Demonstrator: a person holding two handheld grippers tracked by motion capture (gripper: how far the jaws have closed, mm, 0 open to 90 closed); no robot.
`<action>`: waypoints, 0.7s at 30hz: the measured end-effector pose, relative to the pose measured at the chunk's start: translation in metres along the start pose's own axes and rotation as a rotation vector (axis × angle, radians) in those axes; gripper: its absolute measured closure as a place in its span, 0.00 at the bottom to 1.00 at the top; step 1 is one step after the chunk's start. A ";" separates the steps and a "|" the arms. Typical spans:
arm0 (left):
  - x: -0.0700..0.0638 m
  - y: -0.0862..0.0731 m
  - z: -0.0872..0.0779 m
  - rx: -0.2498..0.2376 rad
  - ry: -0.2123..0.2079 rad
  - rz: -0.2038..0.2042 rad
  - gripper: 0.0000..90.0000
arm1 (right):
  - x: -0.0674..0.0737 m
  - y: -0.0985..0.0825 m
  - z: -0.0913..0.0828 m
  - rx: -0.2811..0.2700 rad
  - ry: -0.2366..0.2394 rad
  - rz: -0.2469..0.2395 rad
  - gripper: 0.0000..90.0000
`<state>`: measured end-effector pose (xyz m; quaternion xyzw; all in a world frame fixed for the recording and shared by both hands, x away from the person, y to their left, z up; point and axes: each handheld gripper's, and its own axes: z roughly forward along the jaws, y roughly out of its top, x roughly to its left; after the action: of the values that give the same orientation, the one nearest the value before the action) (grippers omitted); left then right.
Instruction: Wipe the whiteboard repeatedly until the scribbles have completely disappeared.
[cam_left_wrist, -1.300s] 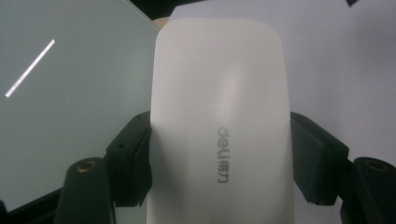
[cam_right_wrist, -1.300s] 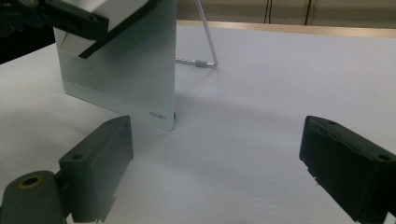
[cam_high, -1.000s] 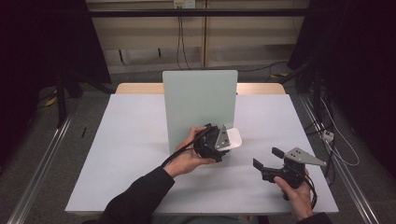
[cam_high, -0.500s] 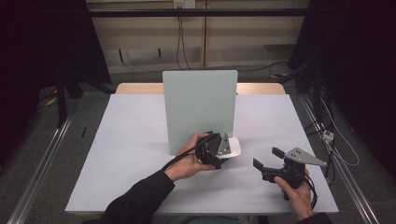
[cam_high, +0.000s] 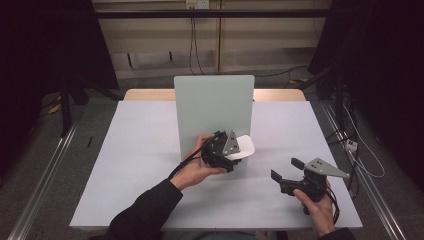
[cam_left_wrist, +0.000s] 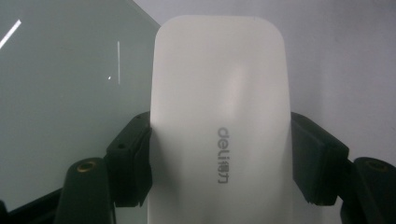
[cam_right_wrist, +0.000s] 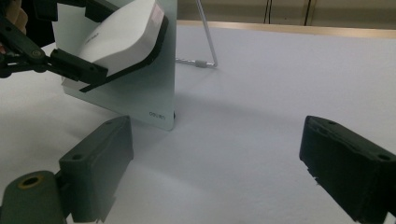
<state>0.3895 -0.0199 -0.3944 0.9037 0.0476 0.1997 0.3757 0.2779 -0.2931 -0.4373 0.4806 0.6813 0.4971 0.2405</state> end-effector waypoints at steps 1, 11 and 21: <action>0.001 0.001 -0.001 -0.001 0.002 -0.002 0.34 | 0.000 0.000 0.000 0.000 0.000 0.000 0.11; 0.013 0.002 -0.010 -0.051 -0.004 -0.061 0.35 | 0.000 0.000 0.000 0.003 -0.001 -0.002 0.11; 0.013 -0.003 -0.016 -0.047 -0.014 -0.085 0.35 | -0.001 0.000 0.003 0.009 -0.003 0.003 0.10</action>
<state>0.3956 -0.0043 -0.3817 0.8932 0.0788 0.1784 0.4052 0.2811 -0.2922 -0.4385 0.4835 0.6824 0.4934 0.2388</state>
